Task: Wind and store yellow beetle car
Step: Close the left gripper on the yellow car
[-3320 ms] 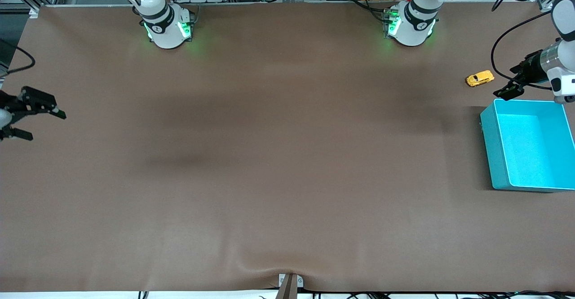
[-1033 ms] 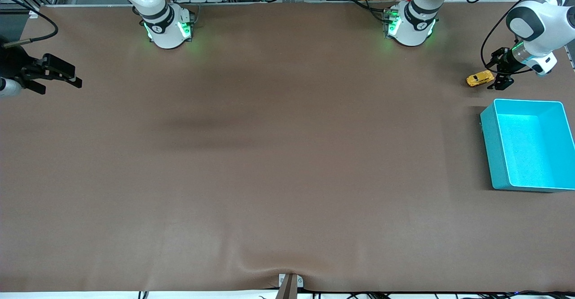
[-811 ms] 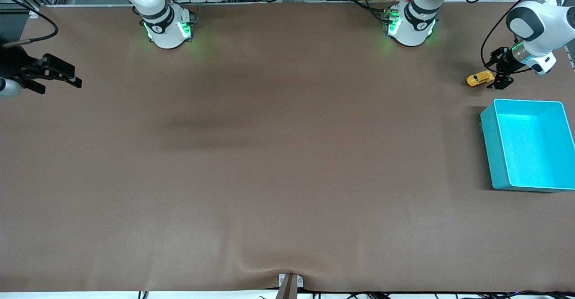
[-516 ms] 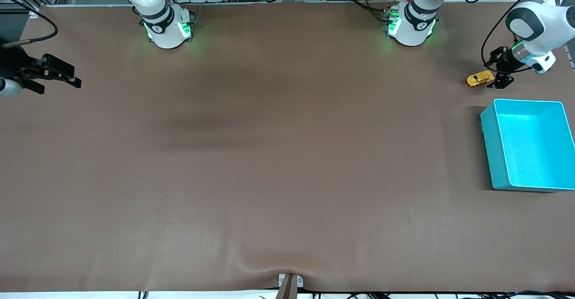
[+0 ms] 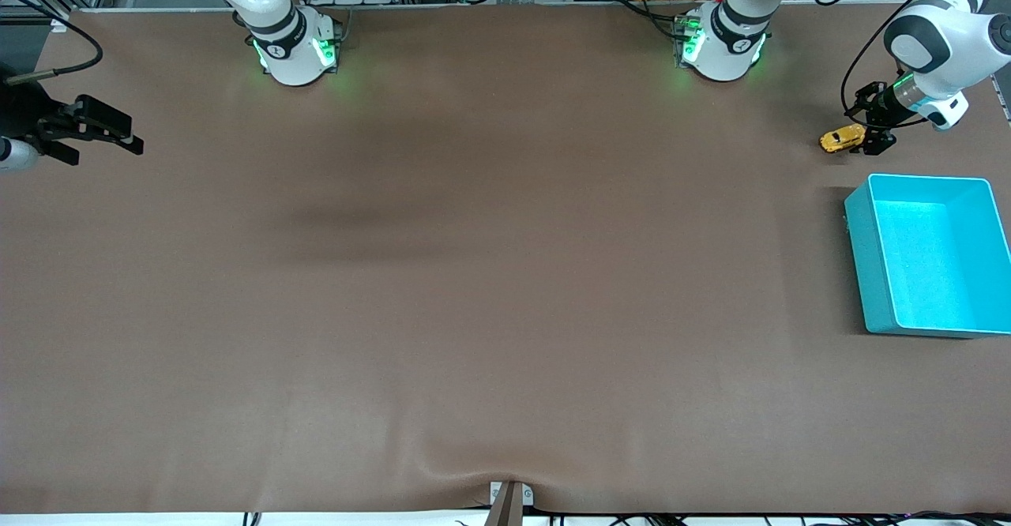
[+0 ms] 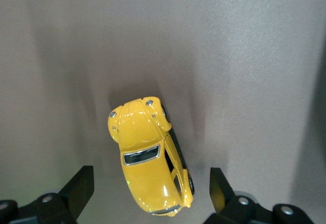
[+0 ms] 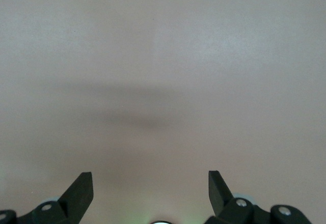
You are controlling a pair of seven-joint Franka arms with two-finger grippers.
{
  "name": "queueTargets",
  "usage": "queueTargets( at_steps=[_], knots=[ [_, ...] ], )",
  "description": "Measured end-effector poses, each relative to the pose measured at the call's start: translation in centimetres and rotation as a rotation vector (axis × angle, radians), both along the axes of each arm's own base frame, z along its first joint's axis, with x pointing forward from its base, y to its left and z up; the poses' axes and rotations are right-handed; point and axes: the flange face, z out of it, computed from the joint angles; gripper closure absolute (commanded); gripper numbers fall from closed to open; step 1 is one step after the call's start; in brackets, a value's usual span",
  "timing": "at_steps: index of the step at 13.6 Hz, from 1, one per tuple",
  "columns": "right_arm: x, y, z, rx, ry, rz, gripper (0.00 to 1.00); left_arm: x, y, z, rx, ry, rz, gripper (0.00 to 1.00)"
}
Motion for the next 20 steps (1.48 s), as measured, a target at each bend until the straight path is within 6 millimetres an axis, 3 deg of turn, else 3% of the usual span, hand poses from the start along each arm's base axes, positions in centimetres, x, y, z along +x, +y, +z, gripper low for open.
queueTargets(
  at_steps=[2,7,8,10,20],
  knots=[
    [0.0,0.0,0.0,0.000,0.002,0.000,0.00,0.0,0.0,-0.1,0.003,-0.004,0.000,0.04],
    [0.0,0.2,-0.1,-0.001,0.005,0.004,0.00,-0.1,0.1,-0.4,0.003,-0.005,0.004,0.62],
    [0.0,0.2,-0.1,-0.001,0.005,0.004,0.00,-0.1,0.1,-0.4,0.003,-0.005,0.004,0.65],
    [-0.1,0.2,-0.1,-0.001,0.006,0.004,0.00,0.0,0.2,-0.3,0.006,-0.008,0.005,0.80],
    [-0.2,0.5,-0.4,-0.005,0.019,0.012,0.00,0.4,1.0,0.9,0.016,-0.028,-0.093,0.84]
  ],
)
